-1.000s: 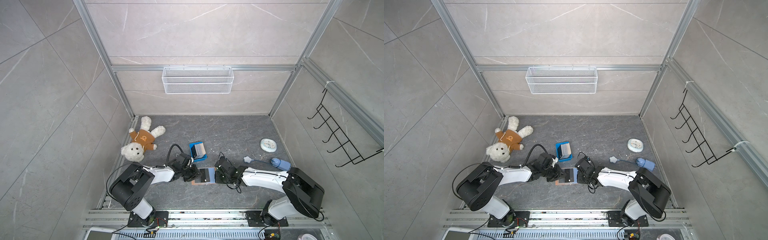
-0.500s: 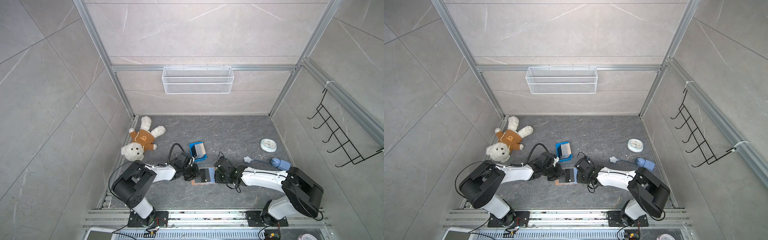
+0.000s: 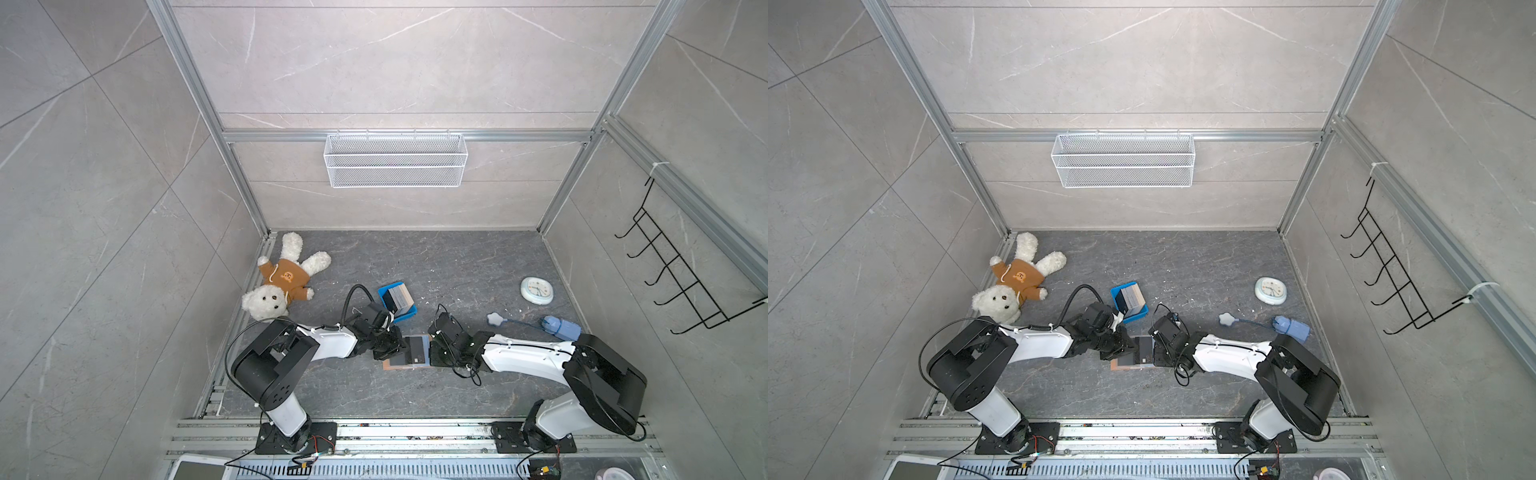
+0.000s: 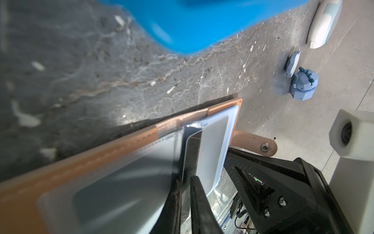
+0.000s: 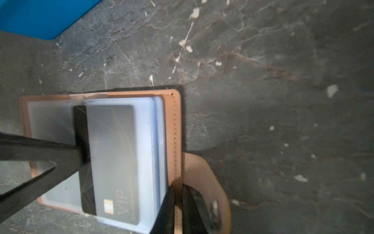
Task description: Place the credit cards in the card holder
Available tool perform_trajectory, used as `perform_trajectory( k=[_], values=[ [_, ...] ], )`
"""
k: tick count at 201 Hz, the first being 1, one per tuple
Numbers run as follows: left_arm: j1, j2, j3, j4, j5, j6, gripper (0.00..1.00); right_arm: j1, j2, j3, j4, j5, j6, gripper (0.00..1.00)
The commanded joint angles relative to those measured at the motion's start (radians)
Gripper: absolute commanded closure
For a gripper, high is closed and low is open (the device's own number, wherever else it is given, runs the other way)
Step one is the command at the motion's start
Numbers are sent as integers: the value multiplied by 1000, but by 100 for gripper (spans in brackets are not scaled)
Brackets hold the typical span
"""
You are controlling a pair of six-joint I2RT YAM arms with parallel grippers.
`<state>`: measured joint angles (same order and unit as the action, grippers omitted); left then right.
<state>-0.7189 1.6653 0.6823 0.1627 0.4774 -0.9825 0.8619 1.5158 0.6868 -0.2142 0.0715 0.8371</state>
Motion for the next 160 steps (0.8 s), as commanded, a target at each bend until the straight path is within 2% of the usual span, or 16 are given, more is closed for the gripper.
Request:
perform_trajectory(
  k=[1,122,160],
  values=[
    [-10,17,26,-2,-1,13,86,9,44,-14,-45,7,8,88],
    [-31,29,36,33,-5,4,87,13,50,-17,-36,9,13,88],
    [-31,-5,18,-36,-50,30,87,14,38,-22,-34,14,23,88]
  ],
)
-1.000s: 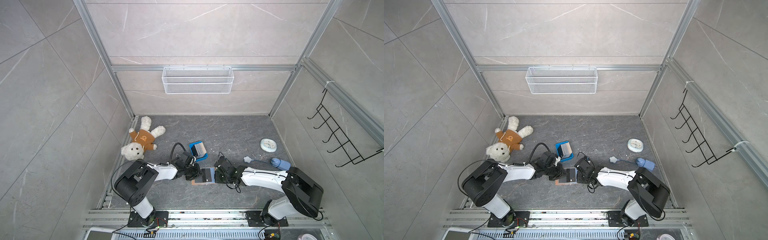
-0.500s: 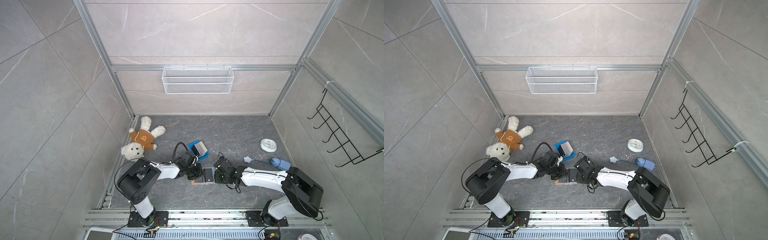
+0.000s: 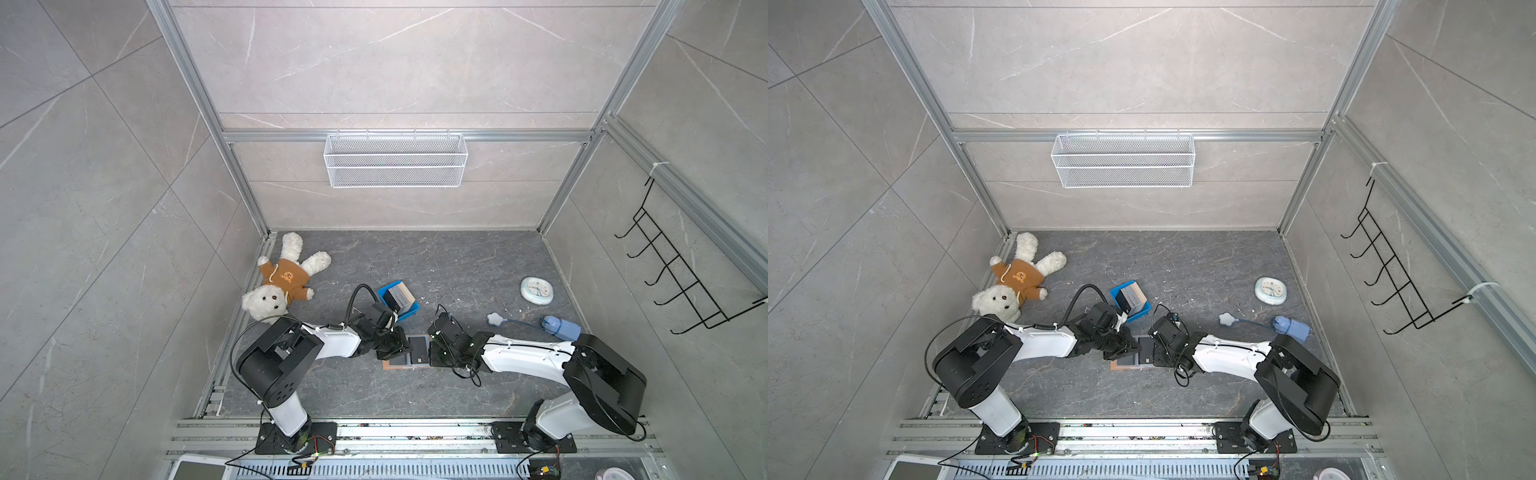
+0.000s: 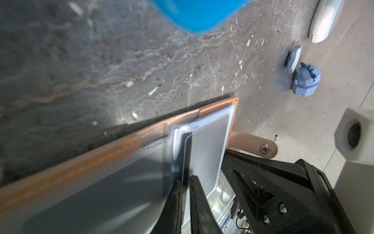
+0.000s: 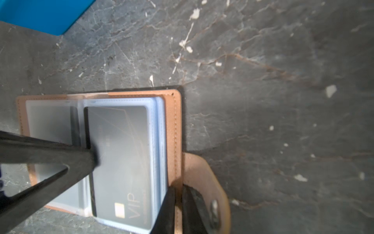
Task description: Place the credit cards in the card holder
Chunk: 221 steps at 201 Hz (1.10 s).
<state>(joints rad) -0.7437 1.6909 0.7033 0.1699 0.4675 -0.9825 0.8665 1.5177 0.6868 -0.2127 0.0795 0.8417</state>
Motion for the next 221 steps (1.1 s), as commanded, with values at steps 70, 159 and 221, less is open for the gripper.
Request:
perform_trajectory(
  k=[70,159,221],
  values=[
    [-10,-17,-5,-54,-49,33,97,9,-31,-20,-53,18,35,87],
    [-18,1,-25,-66,-75,28,100,5,-173,-49,45,-63,58,74],
    [-18,-17,-81,20,-66,-7,100,-9,-105,-78,124,-127,89,68]
  ],
)
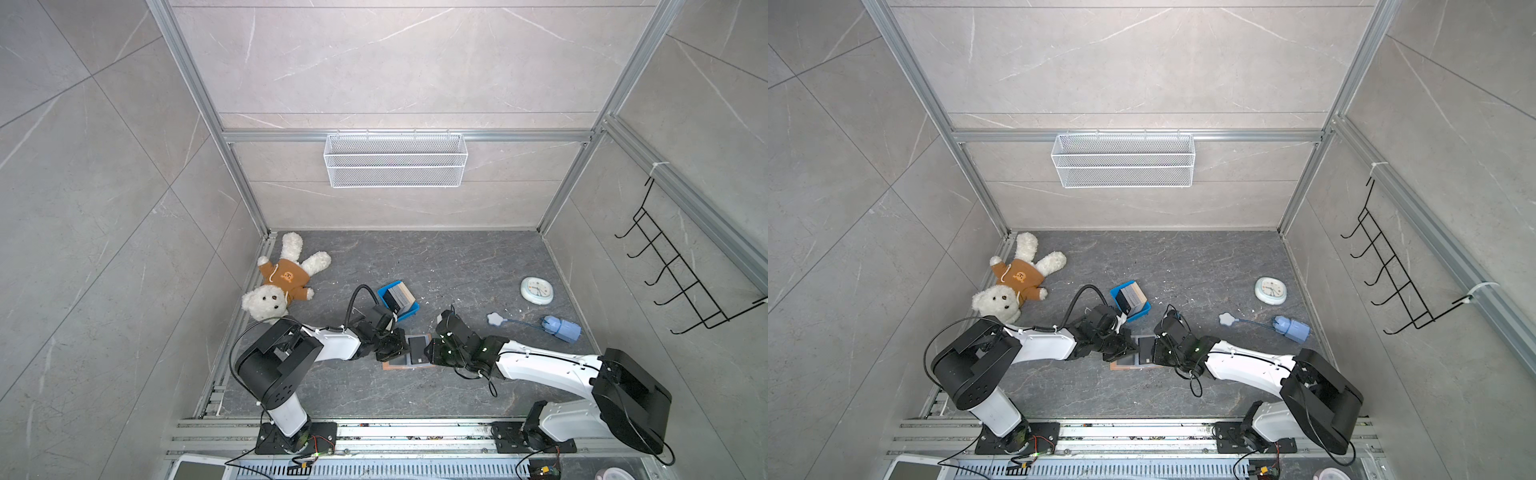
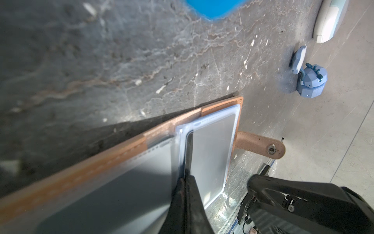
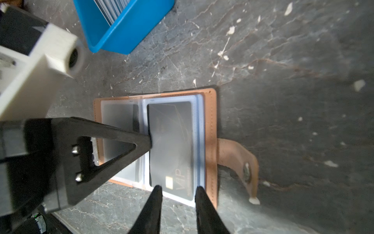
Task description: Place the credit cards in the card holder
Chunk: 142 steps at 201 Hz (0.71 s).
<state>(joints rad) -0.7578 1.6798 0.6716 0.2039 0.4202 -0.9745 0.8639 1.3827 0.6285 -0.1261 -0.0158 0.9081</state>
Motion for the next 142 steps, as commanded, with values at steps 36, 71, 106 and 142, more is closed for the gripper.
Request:
perform_trajectory(
  k=[36,71,106,142],
  values=[
    [-4,-5,-70,26,-12,-33,100,-12,53,-24,54,-48,23,67],
    [-4,-9,-73,42,-4,-36,100,-17,71,-42,98,-75,29,68],
    [-3,-15,-77,60,4,-38,100,-21,86,-50,124,-87,35,69],
    [-3,-15,-103,126,24,-55,100,-21,60,-65,169,-99,13,73]
  ],
)
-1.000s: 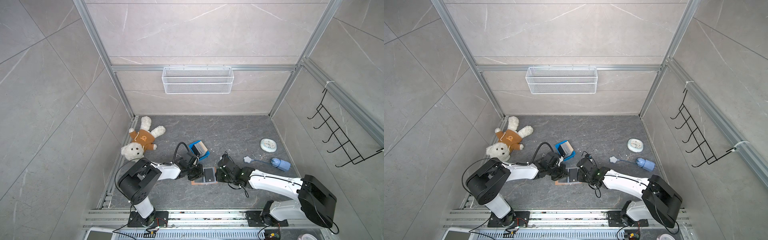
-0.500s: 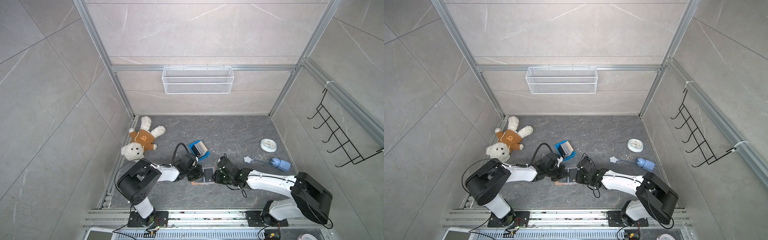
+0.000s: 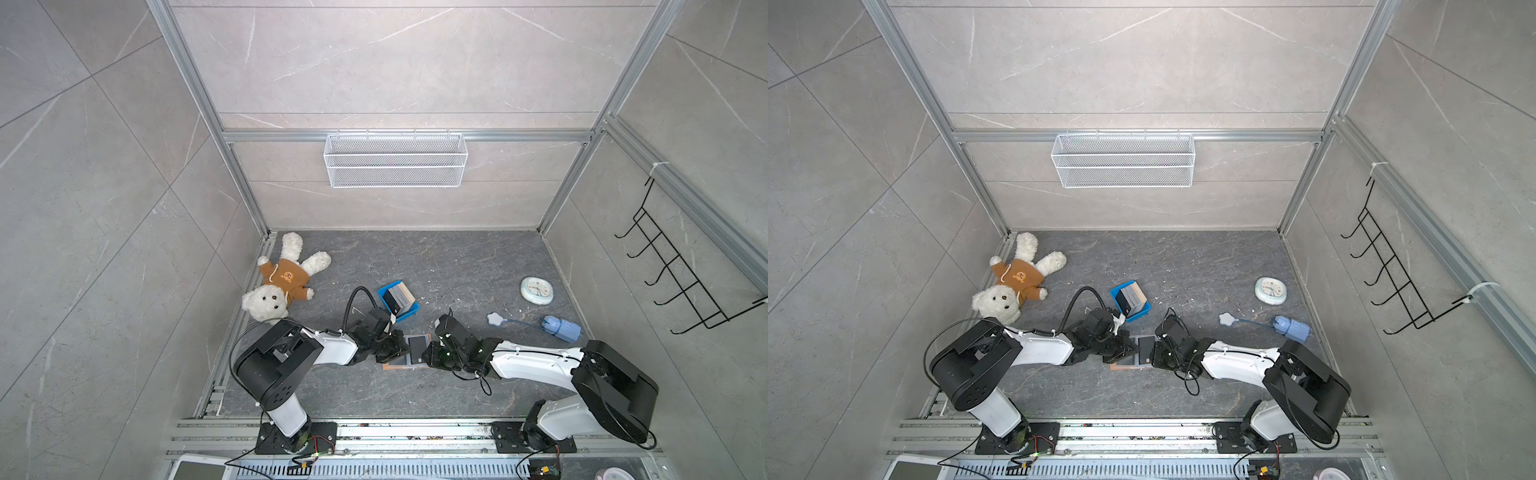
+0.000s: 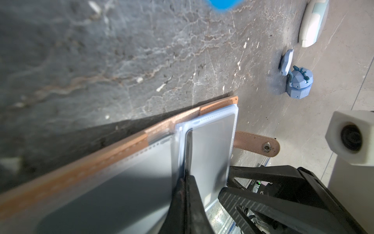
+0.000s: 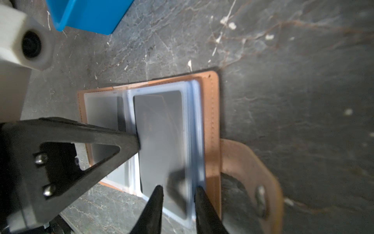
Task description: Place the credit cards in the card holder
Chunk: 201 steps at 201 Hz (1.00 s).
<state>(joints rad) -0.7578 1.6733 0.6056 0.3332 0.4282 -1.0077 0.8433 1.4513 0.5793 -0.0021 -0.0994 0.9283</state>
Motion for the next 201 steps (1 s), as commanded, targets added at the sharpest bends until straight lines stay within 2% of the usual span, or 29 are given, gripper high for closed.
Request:
perform_trajectory(
  k=[1,29,93,173,201],
  values=[
    [-3,-9,-39,0,17,-23,100,-1,-10,-15,45,-15,-9,73],
    [-3,-7,-60,83,42,-51,100,0,-42,-11,35,-3,-39,74],
    [0,-53,-53,78,49,-55,99,42,-39,83,-81,52,-112,74],
    [60,-206,-71,-115,16,-38,95,131,54,241,-205,135,-156,70],
    [95,-243,-123,-112,21,-56,95,163,89,292,-219,150,-164,67]
  ],
)
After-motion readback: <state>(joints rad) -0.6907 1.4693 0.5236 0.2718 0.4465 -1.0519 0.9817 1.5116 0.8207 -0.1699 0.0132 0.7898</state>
